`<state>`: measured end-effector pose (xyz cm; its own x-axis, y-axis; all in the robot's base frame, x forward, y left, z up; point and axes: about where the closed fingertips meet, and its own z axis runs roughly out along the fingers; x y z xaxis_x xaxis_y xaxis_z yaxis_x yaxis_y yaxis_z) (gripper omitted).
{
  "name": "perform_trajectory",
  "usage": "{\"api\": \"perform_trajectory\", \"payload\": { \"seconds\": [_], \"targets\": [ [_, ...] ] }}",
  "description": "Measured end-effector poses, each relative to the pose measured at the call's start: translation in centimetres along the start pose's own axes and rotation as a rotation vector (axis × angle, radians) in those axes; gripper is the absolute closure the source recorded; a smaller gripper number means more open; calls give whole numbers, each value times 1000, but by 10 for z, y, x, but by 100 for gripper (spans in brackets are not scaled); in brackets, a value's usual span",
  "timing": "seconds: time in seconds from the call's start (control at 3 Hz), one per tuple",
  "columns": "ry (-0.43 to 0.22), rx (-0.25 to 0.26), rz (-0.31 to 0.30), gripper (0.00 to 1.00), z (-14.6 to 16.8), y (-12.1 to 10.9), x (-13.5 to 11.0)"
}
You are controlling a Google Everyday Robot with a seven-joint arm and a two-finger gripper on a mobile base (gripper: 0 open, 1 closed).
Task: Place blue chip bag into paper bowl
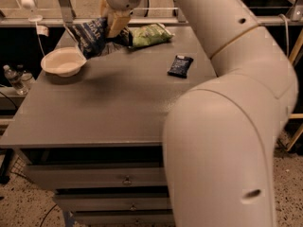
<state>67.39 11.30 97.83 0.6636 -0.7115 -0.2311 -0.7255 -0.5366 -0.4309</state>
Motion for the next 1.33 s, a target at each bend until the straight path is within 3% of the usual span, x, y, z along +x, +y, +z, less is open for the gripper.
{"api": "perform_trajectory", "payload": {
  "seconds": [0.33,0.67,1.33],
  "targets": [
    [-24,35,-128,100,18,-45,-35],
    [-43,30,-172,100,35,-60,-50],
    [-30,36,-152,100,65,-80,-58]
  ]
}}
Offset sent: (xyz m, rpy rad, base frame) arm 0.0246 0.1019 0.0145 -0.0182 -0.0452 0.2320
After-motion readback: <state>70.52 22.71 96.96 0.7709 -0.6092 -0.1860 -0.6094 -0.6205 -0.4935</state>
